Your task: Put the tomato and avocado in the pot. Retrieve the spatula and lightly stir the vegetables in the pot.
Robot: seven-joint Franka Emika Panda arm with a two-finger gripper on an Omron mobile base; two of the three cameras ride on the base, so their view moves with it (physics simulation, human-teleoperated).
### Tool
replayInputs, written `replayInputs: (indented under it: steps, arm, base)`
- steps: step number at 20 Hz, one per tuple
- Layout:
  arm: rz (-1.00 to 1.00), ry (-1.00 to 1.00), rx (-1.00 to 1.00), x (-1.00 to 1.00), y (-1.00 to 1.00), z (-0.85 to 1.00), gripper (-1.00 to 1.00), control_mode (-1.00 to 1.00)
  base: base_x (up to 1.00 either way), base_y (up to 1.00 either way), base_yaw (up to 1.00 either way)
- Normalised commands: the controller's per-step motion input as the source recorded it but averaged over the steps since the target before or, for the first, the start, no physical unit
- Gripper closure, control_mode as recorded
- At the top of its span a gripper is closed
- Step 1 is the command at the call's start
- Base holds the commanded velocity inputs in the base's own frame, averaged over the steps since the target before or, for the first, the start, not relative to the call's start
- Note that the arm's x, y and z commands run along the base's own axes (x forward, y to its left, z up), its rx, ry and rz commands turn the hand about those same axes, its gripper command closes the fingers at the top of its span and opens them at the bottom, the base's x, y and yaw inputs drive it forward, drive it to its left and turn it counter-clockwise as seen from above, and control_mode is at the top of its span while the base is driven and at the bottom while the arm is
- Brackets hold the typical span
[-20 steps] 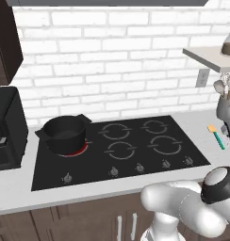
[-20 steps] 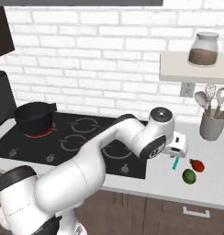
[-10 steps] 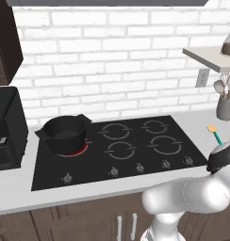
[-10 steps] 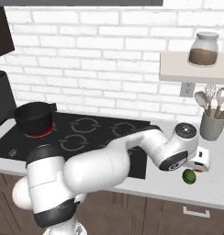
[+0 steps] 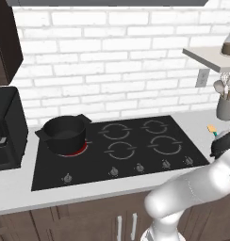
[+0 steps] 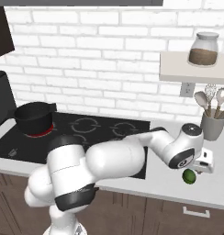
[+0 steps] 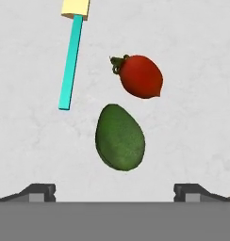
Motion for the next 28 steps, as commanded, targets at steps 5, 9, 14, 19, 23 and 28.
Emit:
replayInputs:
  steps: [5,9,14,19,23,28]
  arm:
    - [0.00,0.09,0.00,0.25,-0.03,-0.38,-1.00,-1.00]
    - [0.00,0.03,0.00,0.02,-0.06,-0.39,-1.00,-1.00]
    - [0.00,0.00,0.00,0.00,-0.10,-0.35,-1.00,-1.00]
    - [0.01,0.00,0.00,0.00,0.00,-0.33,-1.00,-1.00]
    - [0.01,0.00,0.00,0.00,0.00,-0.33,-1.00,-1.00]
    - [0.01,0.02,0.00,0.00,0.00,-0.31,1.00,-1.00]
  base:
    - [0.00,0.00,0.00]
    - [0.00,0.00,0.00]
    - [0.00,0.00,0.00]
    - [0.00,0.00,0.00]
    - [0.00,0.00,0.00]
    - [0.00,0.00,0.00]
